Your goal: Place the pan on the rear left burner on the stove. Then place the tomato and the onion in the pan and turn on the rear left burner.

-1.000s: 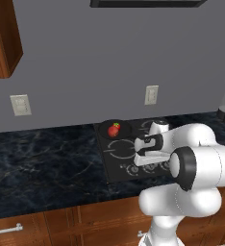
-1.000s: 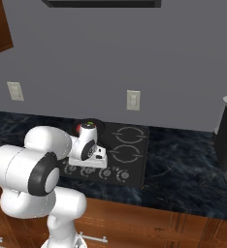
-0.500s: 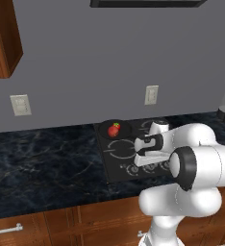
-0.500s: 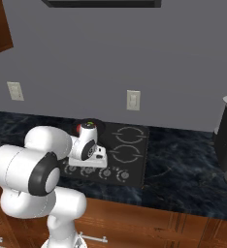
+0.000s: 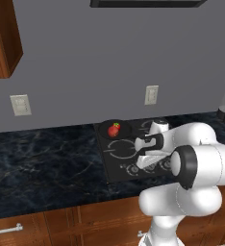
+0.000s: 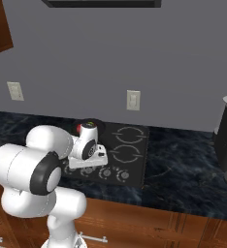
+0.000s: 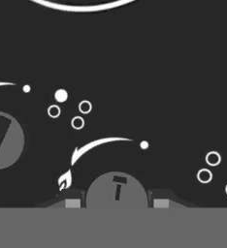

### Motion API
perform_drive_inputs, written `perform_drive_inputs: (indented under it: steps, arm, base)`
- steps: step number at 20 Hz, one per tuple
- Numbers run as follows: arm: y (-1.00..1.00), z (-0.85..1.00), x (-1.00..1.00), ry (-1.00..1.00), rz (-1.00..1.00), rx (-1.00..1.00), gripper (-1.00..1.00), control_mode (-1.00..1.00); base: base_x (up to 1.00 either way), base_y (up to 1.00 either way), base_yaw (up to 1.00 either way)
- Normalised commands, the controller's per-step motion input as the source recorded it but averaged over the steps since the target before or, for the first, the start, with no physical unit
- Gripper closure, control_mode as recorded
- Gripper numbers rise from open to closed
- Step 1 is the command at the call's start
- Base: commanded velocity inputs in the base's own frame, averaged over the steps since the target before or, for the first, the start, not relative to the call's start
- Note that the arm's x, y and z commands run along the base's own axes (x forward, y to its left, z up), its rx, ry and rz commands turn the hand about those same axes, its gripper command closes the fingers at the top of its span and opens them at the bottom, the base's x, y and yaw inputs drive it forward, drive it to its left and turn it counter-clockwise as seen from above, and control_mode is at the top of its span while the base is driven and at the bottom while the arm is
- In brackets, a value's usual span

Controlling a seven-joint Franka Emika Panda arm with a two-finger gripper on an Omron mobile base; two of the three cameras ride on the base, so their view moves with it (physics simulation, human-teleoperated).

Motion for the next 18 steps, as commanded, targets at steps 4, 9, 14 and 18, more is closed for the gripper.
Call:
perform_drive_inputs:
  steps: [4,9,14,18]
  arm:
    - [0.0,-0.08,-0.02,0.0,0.27,0.0,1.0,-1.0]
    - [0.0,-0.09,-0.06,0.0,0.29,0.0,1.0,-1.0]
    - [0.0,-0.05,-0.09,0.0,0.32,0.0,1.0,-1.0]
    - [0.0,-0.01,-0.09,0.0,0.32,0.0,1.0,-1.0]
  base:
    - [0.0,0.0,0.0]
    - [0.0,0.0,0.0]
    - [0.0,0.0,0.0]
    - [0.0,0.0,0.0]
